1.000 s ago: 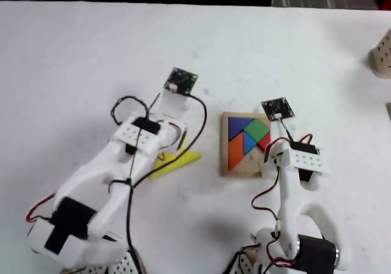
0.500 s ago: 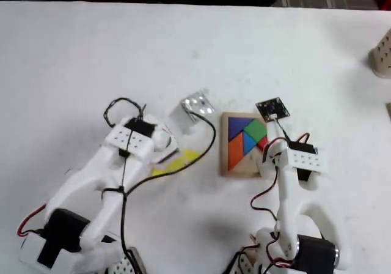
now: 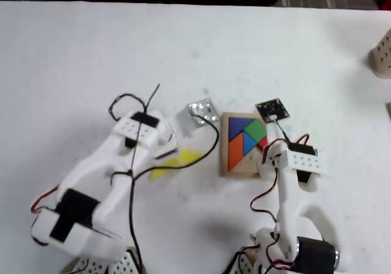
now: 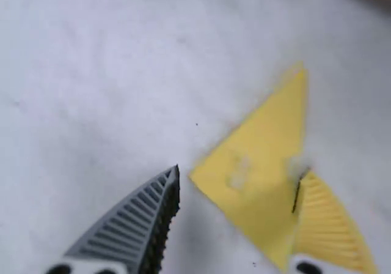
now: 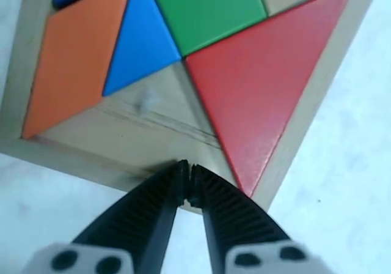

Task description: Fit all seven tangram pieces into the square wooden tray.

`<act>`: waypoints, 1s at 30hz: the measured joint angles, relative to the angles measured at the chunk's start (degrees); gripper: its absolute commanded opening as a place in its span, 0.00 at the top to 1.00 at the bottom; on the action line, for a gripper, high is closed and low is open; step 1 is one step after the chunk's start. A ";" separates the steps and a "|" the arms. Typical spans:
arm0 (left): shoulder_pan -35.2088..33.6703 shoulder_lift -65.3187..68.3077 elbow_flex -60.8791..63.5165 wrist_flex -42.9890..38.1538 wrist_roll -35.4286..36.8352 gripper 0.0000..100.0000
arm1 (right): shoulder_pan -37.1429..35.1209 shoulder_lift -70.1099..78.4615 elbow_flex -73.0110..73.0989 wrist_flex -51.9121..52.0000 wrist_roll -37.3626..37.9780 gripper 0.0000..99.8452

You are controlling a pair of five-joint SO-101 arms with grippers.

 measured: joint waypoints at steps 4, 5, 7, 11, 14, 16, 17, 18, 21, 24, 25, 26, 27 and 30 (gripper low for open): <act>0.09 3.08 -2.99 0.35 -0.79 0.68 | -0.09 -0.35 0.18 0.00 0.00 0.98; 0.09 3.16 -2.99 0.62 -1.85 0.68 | -0.09 -0.35 0.18 0.00 0.00 0.98; 0.09 3.16 -3.16 1.67 -4.75 0.68 | -0.18 -0.35 0.18 0.00 0.00 0.98; -0.62 3.16 -3.16 3.25 -7.30 0.68 | -0.18 -0.35 0.18 0.18 0.44 0.98; -2.20 3.25 -3.16 3.25 -7.47 0.68 | -0.26 -0.35 0.18 0.97 2.73 0.98; -2.46 3.52 -3.16 3.25 -7.47 0.68 | -0.26 -0.35 0.18 1.14 2.99 0.98; -2.46 3.60 -3.16 3.25 -7.47 0.68 | -0.26 -0.35 0.18 1.14 2.99 0.98; -2.55 3.69 -3.16 3.25 -7.47 0.68 | -0.26 -0.35 0.18 1.14 2.99 0.98; -2.55 3.69 -3.16 3.34 -7.47 0.68 | -0.26 -0.44 0.26 1.93 2.90 0.98; -2.55 3.69 -3.16 3.52 -7.47 0.68 | -0.44 -1.05 1.67 3.34 2.90 0.98; -2.55 3.69 -3.16 3.60 -7.47 0.68 | -0.35 -1.76 2.37 3.60 2.90 0.98; -2.55 3.69 -3.16 3.69 -7.47 0.68 | -0.09 -2.55 3.08 3.60 2.90 0.98; -2.55 3.69 -3.16 3.69 -7.47 0.68 | 0.18 -3.43 3.69 3.60 3.25 0.98; -2.55 3.69 -3.16 4.04 -7.47 0.68 | 0.44 -6.95 6.07 3.60 5.63 0.98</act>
